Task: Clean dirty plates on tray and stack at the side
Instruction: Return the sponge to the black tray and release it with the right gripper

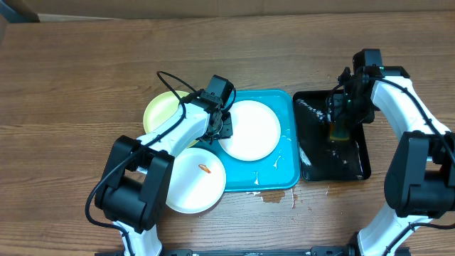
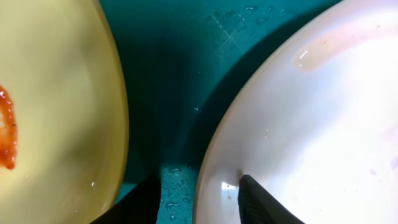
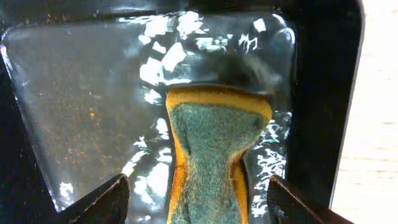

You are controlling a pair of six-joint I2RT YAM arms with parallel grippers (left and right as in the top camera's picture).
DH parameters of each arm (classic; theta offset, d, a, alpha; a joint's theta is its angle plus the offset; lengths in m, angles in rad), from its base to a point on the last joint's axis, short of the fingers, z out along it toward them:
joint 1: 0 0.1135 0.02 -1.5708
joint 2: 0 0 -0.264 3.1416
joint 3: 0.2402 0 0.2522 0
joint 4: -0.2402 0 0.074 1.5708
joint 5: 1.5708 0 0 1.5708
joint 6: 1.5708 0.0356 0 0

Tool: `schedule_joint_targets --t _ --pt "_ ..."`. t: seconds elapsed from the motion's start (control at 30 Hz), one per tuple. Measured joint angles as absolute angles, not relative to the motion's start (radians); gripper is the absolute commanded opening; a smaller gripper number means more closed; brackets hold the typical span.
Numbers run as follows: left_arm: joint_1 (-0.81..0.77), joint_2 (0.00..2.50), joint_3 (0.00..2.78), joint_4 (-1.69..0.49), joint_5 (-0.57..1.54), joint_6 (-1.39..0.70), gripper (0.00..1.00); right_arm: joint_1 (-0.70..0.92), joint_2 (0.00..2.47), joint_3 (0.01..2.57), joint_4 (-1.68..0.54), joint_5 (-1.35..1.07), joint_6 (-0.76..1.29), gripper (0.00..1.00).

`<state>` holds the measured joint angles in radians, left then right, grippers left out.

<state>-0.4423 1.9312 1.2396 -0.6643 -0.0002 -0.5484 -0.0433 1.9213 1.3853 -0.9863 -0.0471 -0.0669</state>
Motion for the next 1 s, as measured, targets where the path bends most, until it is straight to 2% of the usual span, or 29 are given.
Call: schedule_joint_targets --t 0.13,0.2,0.23,0.3,0.4,0.53,0.57,1.0 --pt "-0.442 1.931 1.240 -0.664 0.000 -0.548 0.45 -0.043 1.921 1.385 -0.966 -0.047 -0.018 0.81" --pt "-0.442 1.931 1.240 -0.664 0.000 -0.548 0.49 -0.044 1.921 1.388 -0.967 -0.047 0.012 0.89" --pt "-0.442 1.931 1.240 -0.664 0.000 -0.548 0.49 -0.046 1.921 1.394 -0.974 -0.047 0.027 1.00" --pt "-0.442 1.931 1.240 -0.665 0.000 -0.548 0.44 -0.056 1.921 1.423 -0.995 -0.048 0.060 1.00" --pt "-0.442 1.931 1.240 -0.665 -0.001 -0.547 0.31 -0.083 1.921 1.487 -1.017 -0.048 0.078 1.00" --pt "-0.442 1.931 1.240 -0.665 0.000 -0.548 0.07 -0.129 1.916 1.533 -1.026 -0.047 0.093 1.00" --pt "-0.442 1.931 1.240 -0.665 0.000 -0.544 0.04 -0.139 1.916 1.533 -1.028 -0.047 0.094 1.00" --pt "-0.442 1.923 1.352 -0.809 0.001 -0.422 0.04 -0.147 1.916 1.533 -1.022 -0.046 0.102 1.00"
